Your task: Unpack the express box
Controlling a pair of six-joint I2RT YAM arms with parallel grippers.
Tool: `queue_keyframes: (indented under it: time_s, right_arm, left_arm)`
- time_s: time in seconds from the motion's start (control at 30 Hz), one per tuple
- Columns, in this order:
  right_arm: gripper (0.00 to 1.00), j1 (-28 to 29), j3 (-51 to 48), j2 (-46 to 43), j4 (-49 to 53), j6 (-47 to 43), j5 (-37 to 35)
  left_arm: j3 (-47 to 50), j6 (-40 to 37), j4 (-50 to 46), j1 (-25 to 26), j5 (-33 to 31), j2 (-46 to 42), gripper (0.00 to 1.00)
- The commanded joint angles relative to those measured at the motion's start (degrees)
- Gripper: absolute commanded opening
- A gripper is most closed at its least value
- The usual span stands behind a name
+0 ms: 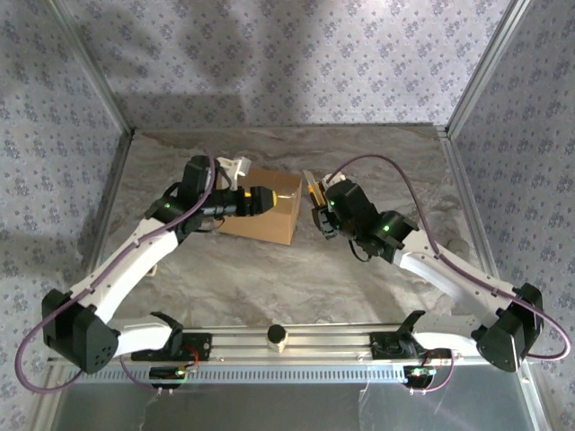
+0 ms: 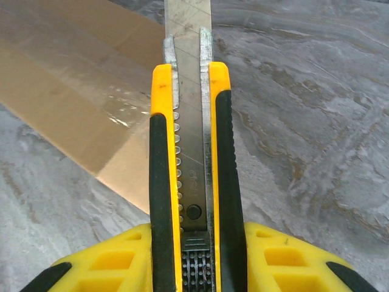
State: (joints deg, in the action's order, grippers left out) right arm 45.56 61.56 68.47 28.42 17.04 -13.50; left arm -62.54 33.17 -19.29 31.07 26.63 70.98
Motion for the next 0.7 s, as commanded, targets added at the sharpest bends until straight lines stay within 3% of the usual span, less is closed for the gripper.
queue_keyframes:
  time_s: [0.0,0.67]
  right_arm:
    - [0.0,1.4,2.7,-0.7,-1.9,-2.7,2.3]
    - [0.0,5.8,5.9,2.9,-3.0,-3.3,1.7]
  left_arm:
    - [-3.6,1.9,5.3,2.6,2.0,2.6,0.72]
    - [-7.1,5.2,11.4,6.5,1.7,10.1,0.62]
